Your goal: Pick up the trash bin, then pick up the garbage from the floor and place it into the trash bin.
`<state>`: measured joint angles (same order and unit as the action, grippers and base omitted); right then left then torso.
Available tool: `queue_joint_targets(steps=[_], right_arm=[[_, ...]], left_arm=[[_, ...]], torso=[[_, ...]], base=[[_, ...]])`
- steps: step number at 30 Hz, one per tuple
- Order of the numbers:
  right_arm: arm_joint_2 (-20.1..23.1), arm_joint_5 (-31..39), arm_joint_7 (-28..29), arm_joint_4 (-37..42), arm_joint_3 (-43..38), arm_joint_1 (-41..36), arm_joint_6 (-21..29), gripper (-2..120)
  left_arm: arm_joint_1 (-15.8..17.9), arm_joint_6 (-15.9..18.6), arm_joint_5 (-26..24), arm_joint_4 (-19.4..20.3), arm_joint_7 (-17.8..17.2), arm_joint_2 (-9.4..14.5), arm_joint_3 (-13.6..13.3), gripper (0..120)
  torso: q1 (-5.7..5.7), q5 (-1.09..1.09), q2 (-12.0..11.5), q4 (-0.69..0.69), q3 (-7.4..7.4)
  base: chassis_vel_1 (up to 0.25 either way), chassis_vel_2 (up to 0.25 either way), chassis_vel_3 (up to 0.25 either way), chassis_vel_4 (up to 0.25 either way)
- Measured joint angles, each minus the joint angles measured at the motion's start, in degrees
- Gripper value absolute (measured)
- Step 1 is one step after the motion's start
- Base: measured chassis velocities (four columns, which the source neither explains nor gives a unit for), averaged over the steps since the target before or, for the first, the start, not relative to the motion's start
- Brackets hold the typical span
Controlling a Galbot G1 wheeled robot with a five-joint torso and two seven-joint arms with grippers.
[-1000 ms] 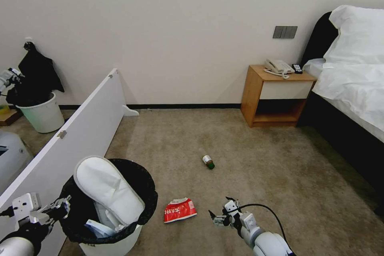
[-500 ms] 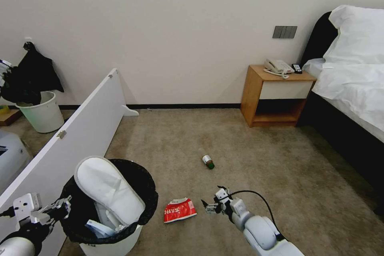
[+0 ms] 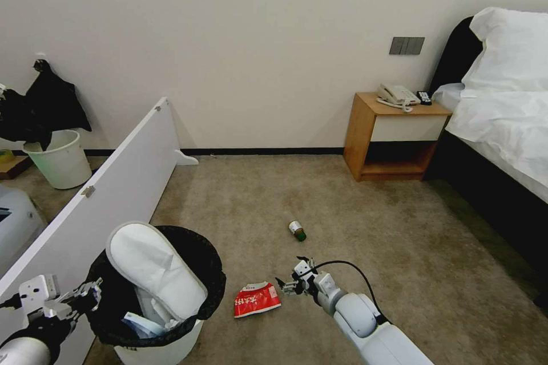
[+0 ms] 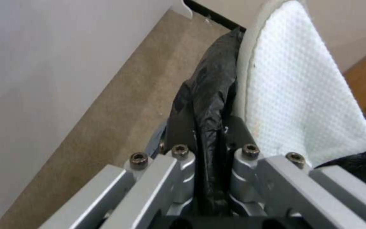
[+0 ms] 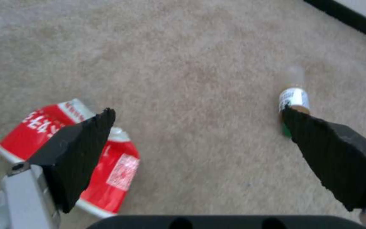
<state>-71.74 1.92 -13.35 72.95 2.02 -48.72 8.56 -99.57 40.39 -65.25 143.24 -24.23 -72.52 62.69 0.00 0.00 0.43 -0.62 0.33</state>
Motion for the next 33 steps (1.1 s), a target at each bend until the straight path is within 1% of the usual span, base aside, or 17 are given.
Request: queue_joint_targets(steps=[5,7,15,16,17,18,20,21,23,24,26,27,28,29,31,33], right_arm=[[-1.06,-0.91,-0.18,-2.95,0.82,2.62,-0.52,100],[-2.45,-1.71,-0.38,-6.08,1.61,5.54,-1.30,100],[-3.39,-3.04,-1.71,-10.37,4.14,9.70,-2.67,100],[-3.40,-3.35,-2.66,-11.33,4.72,10.59,-3.26,100],[-3.33,-3.93,-5.42,-13.17,6.26,12.34,-5.33,100],[-3.33,-3.93,-5.42,-13.17,6.26,12.34,-5.33,100],[-3.16,-4.30,-8.74,-14.75,7.55,13.47,-8.40,100],[-3.16,-4.30,-8.74,-14.75,7.55,13.47,-8.40,100],[-2.92,-4.31,-13.15,-16.12,9.09,14.79,-12.05,100],[-2.92,-4.31,-13.15,-16.12,9.09,14.79,-12.05,100],[-2.76,-4.20,-15.97,-16.72,10.05,15.70,-14.18,100],[-2.76,-4.20,-15.97,-16.72,10.05,15.70,-14.18,100],[-2.73,-4.48,-17.60,-17.23,10.61,16.23,-15.85,100],[-2.73,-4.48,-17.60,-17.23,10.61,16.23,-15.85,100],[-2.80,-4.74,-20.56,-18.11,11.17,16.79,-18.09,100],[-2.84,-4.92,-21.65,-18.35,11.33,16.90,-18.72,100]], left_arm=[[0.03,-0.01,0.00,0.00,0.00,0.18,0.00,5],[0.11,-0.02,0.00,0.00,0.00,0.21,0.05,5],[0.14,-0.02,0.01,0.00,0.01,0.36,0.18,5],[0.14,-0.02,0.01,0.00,0.01,0.41,0.26,5],[0.09,-0.03,0.00,0.00,0.01,0.28,0.26,5],[0.09,-0.03,0.00,0.00,0.01,0.28,0.26,5],[0.10,-0.03,-0.01,0.00,0.02,0.13,0.19,5],[0.10,-0.03,-0.01,0.00,0.02,0.13,0.19,5],[0.27,-0.03,0.01,0.00,0.03,0.13,0.06,5],[0.27,-0.03,0.01,0.00,0.03,0.13,0.06,5],[0.42,-0.04,0.04,0.00,0.03,0.11,-0.07,5],[0.42,-0.04,0.04,0.00,0.03,0.11,-0.07,5],[0.51,-0.04,0.07,0.00,0.03,0.03,-0.19,5],[0.51,-0.04,0.07,0.00,0.03,0.03,-0.19,5],[0.63,-0.05,0.12,0.00,0.04,-0.02,-0.24,5],[0.65,-0.05,0.13,0.00,0.04,-0.01,-0.23,5]], torso=[[0.00,0.00,0.00,0.01,0.00],[0.00,0.01,0.00,0.02,0.00],[0.00,0.00,0.00,0.01,0.00],[0.00,0.00,0.00,0.01,0.00],[0.00,0.00,0.00,0.01,0.00],[0.00,0.00,0.00,0.01,0.00],[0.00,0.00,0.00,0.01,0.00],[0.00,0.00,0.00,0.01,0.00],[0.00,0.00,0.00,0.01,0.00],[0.00,0.00,0.00,0.01,0.00],[0.00,0.00,0.00,0.01,0.00],[0.00,0.00,0.00,0.01,0.00],[0.00,0.00,0.00,0.01,0.00],[0.00,0.00,0.00,0.01,0.00],[0.00,0.01,0.00,0.01,0.00],[0.00,0.00,0.00,0.01,0.00]], base=[[0.000,0.000,0.000,0.000],[0.000,0.000,0.000,0.000],[0.000,0.000,0.000,0.000],[0.000,0.000,0.000,0.000],[0.000,0.000,0.000,0.000],[0.000,0.000,0.000,0.000],[0.000,0.000,0.000,0.000],[0.000,0.000,0.000,0.000],[0.000,0.000,0.000,0.000],[0.000,0.000,0.000,0.000],[0.000,0.000,0.000,0.000],[0.000,0.000,0.000,0.000],[0.000,0.000,0.000,0.000],[0.000,0.000,0.000,0.000],[0.000,0.000,0.000,0.000],[0.000,0.000,0.000,0.000]])
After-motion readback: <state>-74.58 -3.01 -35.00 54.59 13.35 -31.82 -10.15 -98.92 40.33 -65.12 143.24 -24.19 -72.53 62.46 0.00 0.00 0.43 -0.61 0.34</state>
